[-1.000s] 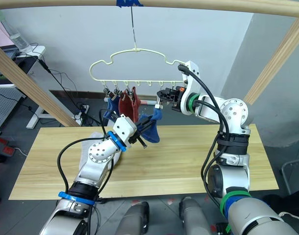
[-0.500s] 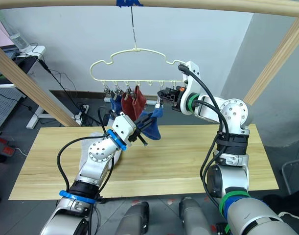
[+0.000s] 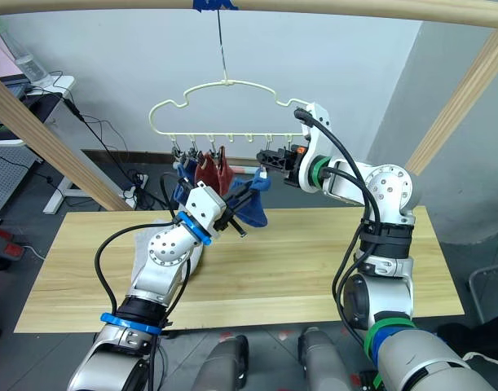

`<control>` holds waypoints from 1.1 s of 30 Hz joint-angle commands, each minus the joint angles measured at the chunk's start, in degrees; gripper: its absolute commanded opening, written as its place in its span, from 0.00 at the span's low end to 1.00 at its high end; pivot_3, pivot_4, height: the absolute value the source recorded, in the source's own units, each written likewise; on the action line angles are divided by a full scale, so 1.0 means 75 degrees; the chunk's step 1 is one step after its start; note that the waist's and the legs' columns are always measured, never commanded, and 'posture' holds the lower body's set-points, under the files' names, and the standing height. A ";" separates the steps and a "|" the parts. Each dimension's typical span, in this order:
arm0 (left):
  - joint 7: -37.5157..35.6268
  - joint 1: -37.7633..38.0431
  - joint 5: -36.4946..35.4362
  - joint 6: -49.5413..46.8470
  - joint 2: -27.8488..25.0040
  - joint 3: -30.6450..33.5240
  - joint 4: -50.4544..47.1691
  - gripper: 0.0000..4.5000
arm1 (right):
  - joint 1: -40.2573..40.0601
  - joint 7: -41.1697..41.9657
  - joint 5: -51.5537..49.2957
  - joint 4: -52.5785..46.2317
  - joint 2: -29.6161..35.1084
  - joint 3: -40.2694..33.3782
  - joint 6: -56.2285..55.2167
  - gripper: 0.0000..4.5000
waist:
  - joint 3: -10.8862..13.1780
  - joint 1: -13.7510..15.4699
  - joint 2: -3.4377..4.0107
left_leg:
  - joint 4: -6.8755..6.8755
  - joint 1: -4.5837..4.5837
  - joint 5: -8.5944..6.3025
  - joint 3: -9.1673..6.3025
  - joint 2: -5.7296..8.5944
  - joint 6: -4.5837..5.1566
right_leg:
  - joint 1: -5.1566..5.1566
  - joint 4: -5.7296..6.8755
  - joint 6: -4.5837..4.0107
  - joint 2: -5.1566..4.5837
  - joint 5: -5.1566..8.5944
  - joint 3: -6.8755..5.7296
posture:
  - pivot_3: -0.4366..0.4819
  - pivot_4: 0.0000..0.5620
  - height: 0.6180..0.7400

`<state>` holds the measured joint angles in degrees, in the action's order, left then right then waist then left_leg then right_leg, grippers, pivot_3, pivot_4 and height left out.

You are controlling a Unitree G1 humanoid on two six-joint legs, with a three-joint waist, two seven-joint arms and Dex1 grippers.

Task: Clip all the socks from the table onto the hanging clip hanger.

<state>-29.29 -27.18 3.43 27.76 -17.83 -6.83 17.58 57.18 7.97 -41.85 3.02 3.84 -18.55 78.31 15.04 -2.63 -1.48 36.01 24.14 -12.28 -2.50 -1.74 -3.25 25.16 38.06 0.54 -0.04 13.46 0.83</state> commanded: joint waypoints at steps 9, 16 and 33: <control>-0.0457 0.0019 -0.0742 -0.0970 0.0248 -0.0064 -0.0699 0.25 | -0.0321 0.0487 0.0012 -0.1052 0.0786 0.0465 -0.0278 1.00 | 0.0000 0.0065 0.0000 | 0.0001 0.0012 0.0000 -0.0003 0.0002 0.0000 | 0.0004 -0.0006 0.0000 0.0000 0.0000 -0.0004 | 0.48 0.47 1.00; -0.1123 0.0224 -0.1748 -0.2523 -0.0014 0.0229 -0.1508 0.66 | -0.1253 0.0676 0.0236 -0.2685 0.1748 0.1120 -0.0707 1.00 | 0.0001 0.0091 0.0000 | 0.0003 0.0023 0.0000 -0.0011 0.0003 0.0000 | 0.0013 -0.0006 0.0002 0.0001 0.0001 -0.0007 | 0.46 0.49 1.00; -0.3047 0.2273 -0.5847 -0.6932 -0.2694 0.2284 -0.5269 1.00 | -0.3134 -0.0287 0.2876 -0.4212 0.1321 0.3273 -0.3952 0.96 | 0.0127 -0.0079 0.0014 | 0.0004 0.0018 0.0001 -0.0013 -0.0011 -0.0002 | 0.0019 -0.0009 0.0006 0.0016 0.0005 0.0001 | 0.47 0.54 1.00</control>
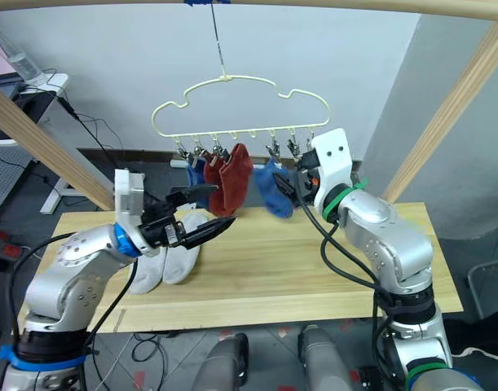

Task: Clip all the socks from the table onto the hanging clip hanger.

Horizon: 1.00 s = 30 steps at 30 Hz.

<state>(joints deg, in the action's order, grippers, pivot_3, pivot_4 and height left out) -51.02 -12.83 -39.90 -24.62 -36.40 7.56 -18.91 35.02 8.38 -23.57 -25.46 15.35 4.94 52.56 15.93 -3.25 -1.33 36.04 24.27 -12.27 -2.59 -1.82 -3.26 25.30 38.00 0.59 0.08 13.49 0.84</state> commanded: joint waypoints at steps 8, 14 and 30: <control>0.0324 0.0571 -0.0099 -0.0104 -0.0215 0.0504 -0.0875 1.00 | -0.0366 -0.0833 0.1363 -0.0153 -0.0710 0.0378 -0.1044 0.66 | 0.0080 0.0127 -0.0016 | -0.0002 0.0004 0.0000 -0.0002 0.0002 -0.0002 | 0.0003 -0.0005 0.0000 -0.0006 0.0000 0.0001 | 0.50 0.54 1.00; 0.0490 0.0666 -0.0057 -0.0124 -0.0197 0.0492 -0.1052 1.00 | -0.0180 -0.0824 0.1708 0.0375 -0.0854 0.0304 -0.1413 0.66 | 0.0082 0.0165 -0.0015 | -0.0005 0.0004 0.0000 0.0002 0.0000 -0.0002 | 0.0005 -0.0007 0.0000 -0.0006 0.0000 0.0003 | 0.51 0.54 1.00; 0.0623 0.0719 -0.0070 -0.0097 -0.0206 0.0507 -0.1174 1.00 | 0.0192 -0.0727 0.2168 0.1162 -0.1369 0.0274 -0.2033 0.66 | 0.0082 0.0199 -0.0015 | -0.0004 0.0004 0.0000 0.0004 0.0001 -0.0002 | 0.0006 -0.0004 -0.0001 -0.0007 0.0000 0.0002 | 0.53 0.51 1.00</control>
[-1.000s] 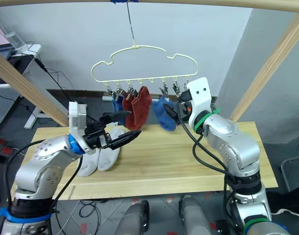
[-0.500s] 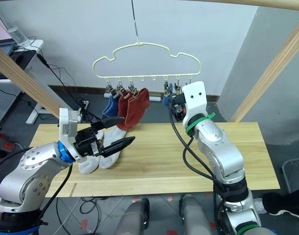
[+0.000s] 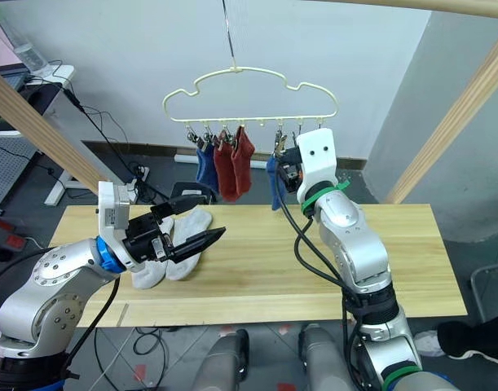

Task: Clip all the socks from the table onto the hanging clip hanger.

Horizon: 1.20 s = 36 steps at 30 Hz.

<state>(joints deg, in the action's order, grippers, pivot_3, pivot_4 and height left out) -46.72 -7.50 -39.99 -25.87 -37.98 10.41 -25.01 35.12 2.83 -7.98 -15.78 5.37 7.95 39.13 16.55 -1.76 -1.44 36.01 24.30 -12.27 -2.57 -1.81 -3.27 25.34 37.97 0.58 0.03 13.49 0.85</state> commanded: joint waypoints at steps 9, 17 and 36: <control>0.0288 -0.0260 -0.0938 -0.0138 0.0324 0.0445 -0.0509 1.00 | 0.0455 -0.0037 0.0347 0.0379 -0.0068 -0.0280 -0.0479 0.66 | -0.0001 0.0008 -0.0001 | 0.0001 0.0001 0.0000 -0.0002 0.0001 0.0000 | -0.0001 0.0001 0.0000 -0.0001 0.0000 -0.0002 | 0.53 0.50 1.00; 0.0177 -0.0293 -0.0510 0.0406 0.0390 0.0468 -0.0314 1.00 | 0.0707 -0.0053 0.0441 0.0765 -0.0237 -0.0349 -0.0761 0.66 | -0.0001 0.0006 -0.0001 | 0.0002 0.0001 0.0000 -0.0002 0.0001 0.0000 | -0.0001 0.0002 -0.0001 -0.0001 -0.0001 -0.0001 | 0.53 0.51 1.00; 0.0156 -0.0235 -0.0294 0.0480 0.0473 0.0386 -0.0340 1.00 | 0.0819 0.0071 0.0300 0.0988 -0.0388 -0.0522 -0.0956 0.66 | -0.0001 0.0008 -0.0001 | 0.0003 0.0001 0.0000 -0.0002 0.0002 0.0000 | -0.0001 0.0006 -0.0001 -0.0003 -0.0001 -0.0001 | 0.54 0.52 1.00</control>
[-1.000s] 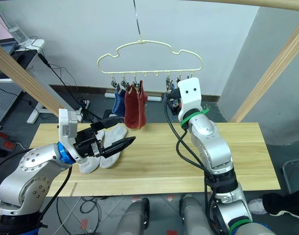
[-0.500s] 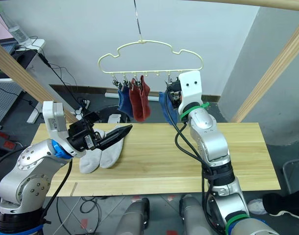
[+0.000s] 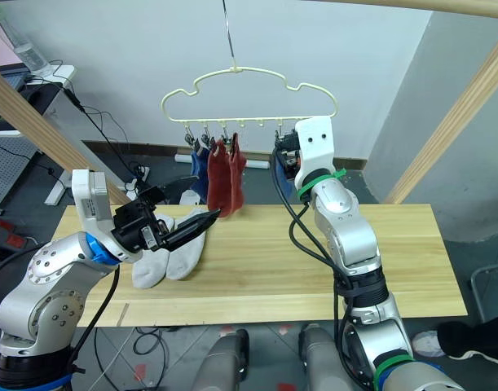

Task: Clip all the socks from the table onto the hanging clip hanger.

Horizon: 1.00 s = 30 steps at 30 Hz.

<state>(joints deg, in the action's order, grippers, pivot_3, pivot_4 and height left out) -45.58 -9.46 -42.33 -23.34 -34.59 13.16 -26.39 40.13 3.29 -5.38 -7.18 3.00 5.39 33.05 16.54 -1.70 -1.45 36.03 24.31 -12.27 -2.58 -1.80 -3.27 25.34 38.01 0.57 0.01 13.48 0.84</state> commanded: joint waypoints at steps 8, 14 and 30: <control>-0.0034 0.0005 0.0083 0.0154 0.0059 -0.0023 -0.0132 1.00 | 0.0159 0.0071 -0.0093 -0.0178 -0.0141 -0.0251 -0.0114 0.37 | 0.0000 0.0000 0.0000 | 0.0000 0.0000 0.0000 -0.0001 0.0000 0.0000 | 0.0000 0.0000 0.0000 0.0000 0.0000 0.0000 | 0.53 0.51 1.00; -0.0035 0.0000 0.0125 0.0158 0.0104 -0.0065 -0.0144 1.00 | 0.0141 0.0295 -0.0273 -0.0210 -0.0268 -0.0287 -0.0135 0.37 | 0.0000 0.0000 0.0000 | 0.0000 0.0000 0.0000 -0.0002 0.0000 0.0000 | 0.0000 0.0001 0.0000 0.0000 0.0000 -0.0001 | 0.53 0.51 1.00; 0.0002 -0.0042 0.0192 0.0175 0.0151 -0.0132 -0.0146 1.00 | 0.0404 0.0833 -0.0633 0.0246 -0.0296 -0.0438 -0.0313 0.37 | 0.0000 -0.0001 0.0000 | 0.0001 0.0000 0.0000 -0.0003 0.0000 0.0000 | -0.0001 0.0002 -0.0001 0.0000 -0.0001 -0.0002 | 0.54 0.50 1.00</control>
<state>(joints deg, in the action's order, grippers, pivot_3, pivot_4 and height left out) -45.62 -9.44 -41.06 -23.30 -33.58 11.72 -26.39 41.88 8.86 -8.60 -4.26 1.19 3.04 31.79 16.54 -1.71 -1.45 36.04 24.30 -12.27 -2.60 -1.80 -3.27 25.33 38.02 0.57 0.01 13.48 0.83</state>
